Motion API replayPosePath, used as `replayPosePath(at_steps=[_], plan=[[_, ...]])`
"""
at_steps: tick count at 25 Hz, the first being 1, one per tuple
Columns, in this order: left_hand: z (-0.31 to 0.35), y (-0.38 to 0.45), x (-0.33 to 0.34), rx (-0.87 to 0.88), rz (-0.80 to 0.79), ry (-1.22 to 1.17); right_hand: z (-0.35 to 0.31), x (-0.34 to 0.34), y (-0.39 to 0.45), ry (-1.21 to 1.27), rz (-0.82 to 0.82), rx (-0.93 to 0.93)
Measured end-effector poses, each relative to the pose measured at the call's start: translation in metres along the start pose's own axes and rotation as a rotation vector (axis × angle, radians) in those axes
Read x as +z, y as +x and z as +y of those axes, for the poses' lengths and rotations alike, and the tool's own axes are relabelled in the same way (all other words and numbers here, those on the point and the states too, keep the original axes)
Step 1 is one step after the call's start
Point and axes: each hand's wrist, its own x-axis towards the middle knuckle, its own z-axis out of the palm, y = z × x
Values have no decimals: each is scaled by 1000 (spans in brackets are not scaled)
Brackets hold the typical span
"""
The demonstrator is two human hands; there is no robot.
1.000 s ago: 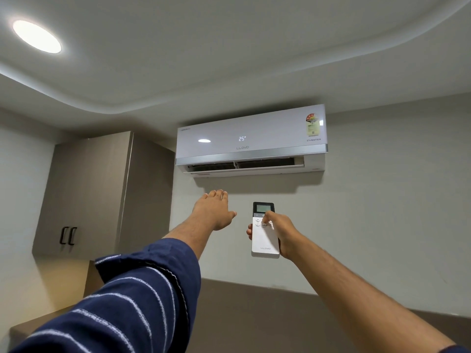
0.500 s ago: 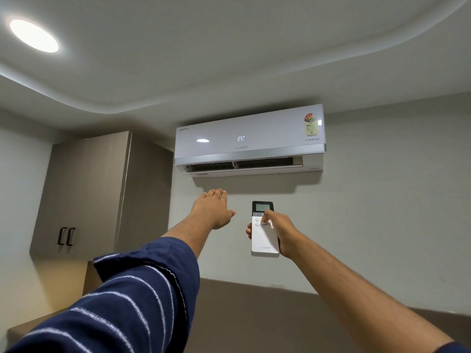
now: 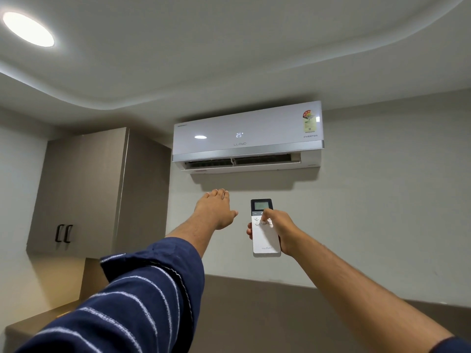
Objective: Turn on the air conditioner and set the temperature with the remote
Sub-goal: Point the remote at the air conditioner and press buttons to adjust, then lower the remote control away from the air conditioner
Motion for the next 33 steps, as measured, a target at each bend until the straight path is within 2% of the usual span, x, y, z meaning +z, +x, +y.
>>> replayPosePath(at_steps=[8,13,23,33], plan=[[38,-12,23,82,-41,-44,10,-37,-29,-104,100,37],[121,-27,46,262,-76,-117,32,-102,-80,-144,245,112],[373,-110,60,742,-107,-385,73,-285,-271,-263,788,252],[657,-304,10,1235,-160,-600,105,-456,-523,-204,1317,332]])
